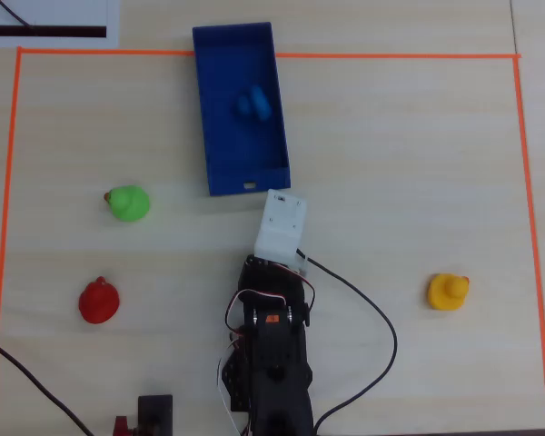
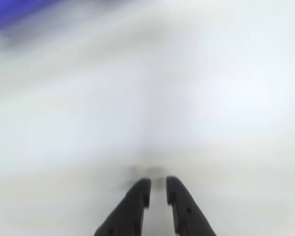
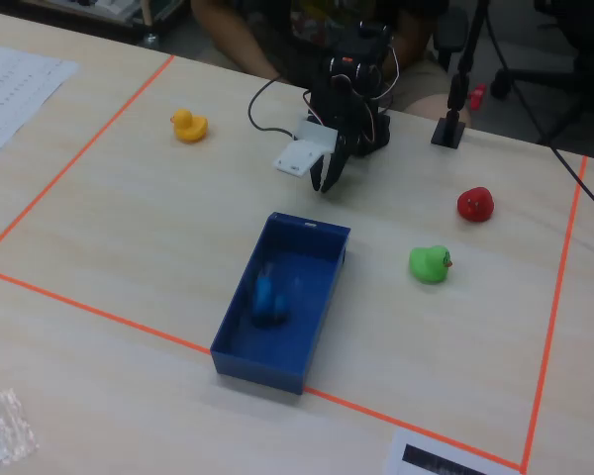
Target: Grasp blue duck and put it into box.
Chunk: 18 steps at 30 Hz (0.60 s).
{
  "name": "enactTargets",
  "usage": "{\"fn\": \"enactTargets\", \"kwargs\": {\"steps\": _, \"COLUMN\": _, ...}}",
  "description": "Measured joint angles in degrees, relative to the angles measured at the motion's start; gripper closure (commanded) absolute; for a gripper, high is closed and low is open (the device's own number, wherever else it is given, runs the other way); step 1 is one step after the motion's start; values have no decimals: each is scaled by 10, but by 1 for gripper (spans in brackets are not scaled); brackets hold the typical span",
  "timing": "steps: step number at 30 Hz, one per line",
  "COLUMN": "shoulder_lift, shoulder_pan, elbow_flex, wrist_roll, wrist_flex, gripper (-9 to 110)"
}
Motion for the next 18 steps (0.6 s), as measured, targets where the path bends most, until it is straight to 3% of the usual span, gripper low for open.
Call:
{"fn": "enactTargets", "kwargs": {"steps": 3, "shoulder_lift": 8, "shoulder_pan": -1, "elbow_flex": 0, "wrist_roll": -2, "wrist_flex": 28, "gripper": 94}}
{"fn": "enactTargets", "kwargs": {"steps": 18, "shoulder_lift": 8, "shoulder_pan": -2, "elbow_flex": 0, "wrist_roll": 0, "wrist_flex": 29, "gripper": 94}}
